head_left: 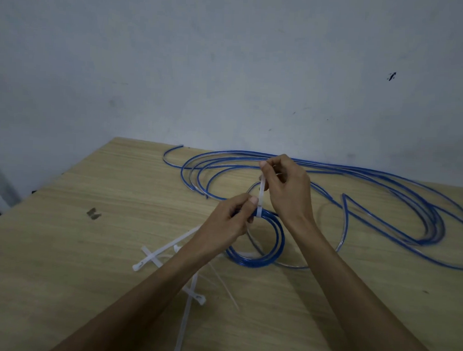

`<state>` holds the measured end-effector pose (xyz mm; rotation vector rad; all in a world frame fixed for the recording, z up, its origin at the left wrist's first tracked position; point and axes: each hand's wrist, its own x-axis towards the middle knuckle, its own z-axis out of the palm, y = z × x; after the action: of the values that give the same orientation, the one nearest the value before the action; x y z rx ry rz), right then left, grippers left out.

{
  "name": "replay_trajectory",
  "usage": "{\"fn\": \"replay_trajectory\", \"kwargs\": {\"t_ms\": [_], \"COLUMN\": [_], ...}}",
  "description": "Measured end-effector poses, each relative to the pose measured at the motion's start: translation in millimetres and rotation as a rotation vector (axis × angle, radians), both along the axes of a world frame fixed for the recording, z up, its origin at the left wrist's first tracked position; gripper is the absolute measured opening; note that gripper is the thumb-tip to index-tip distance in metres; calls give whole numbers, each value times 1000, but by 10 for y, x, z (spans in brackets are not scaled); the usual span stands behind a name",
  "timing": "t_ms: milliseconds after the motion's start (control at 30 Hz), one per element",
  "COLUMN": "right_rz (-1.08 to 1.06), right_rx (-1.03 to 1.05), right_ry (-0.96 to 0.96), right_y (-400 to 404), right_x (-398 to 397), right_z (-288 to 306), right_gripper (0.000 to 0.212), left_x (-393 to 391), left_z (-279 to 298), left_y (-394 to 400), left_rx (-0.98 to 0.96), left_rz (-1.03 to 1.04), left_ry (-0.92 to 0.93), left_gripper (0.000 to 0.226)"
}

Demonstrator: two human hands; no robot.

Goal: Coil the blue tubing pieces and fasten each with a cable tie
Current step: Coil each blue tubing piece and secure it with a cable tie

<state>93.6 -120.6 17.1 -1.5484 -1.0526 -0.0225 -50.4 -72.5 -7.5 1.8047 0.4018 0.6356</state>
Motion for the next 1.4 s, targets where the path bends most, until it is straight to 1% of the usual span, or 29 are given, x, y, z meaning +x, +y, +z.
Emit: {"fn": "replay_trajectory", "kwargs": {"t_ms": [100,200,300,367,433,500,567,667,767,1033,1200,1300,1400], "right_rz": [-6,15,54,87,98,89,72,37,10,-98,-70,-33,57], "right_rx": [-30,4,60,75,87,89,90,71,28,-35,-98,-64,-31], "right_ry": [-69,-101,-108,-115,-132,-128,-107,-106,-86,-44,23,86,100], "right_y": [-12,-27,-43,-49,-48,-45,-45,-44,-25,-13,16,9,7], "right_x": [9,-6,-63,-117,-144,-130,-93,-42,-11,68,69,43,-13], "right_z": [-7,15,38,52,62,79,90,69,40,22,4,21,66], "right_gripper": [13,13,15,14,15,16,15,15,16,21,20,20,24], "left_x": [20,32,35,36,29,16,6,18,45,38,15,16,4], "left_z": [-44,-26,-33,-41,-23,1,13,-16,-71,9,-56,-66,-55], "left_y": [0,-12,12,38,44,30,-1,-13,20,-27,-49,-9,47], "left_rx": [100,162,164,112,51,64,125,264,305,301,274,196,47], "left_rz": [58,65,93,102,94,87,82,100,123,99,23,19,38], "left_ry": [32,66,126,146,134,88,41,22,15,29,69,106,136], "left_gripper": [47,40,41,43,42,35,31,29,27,23,28,28,28]}}
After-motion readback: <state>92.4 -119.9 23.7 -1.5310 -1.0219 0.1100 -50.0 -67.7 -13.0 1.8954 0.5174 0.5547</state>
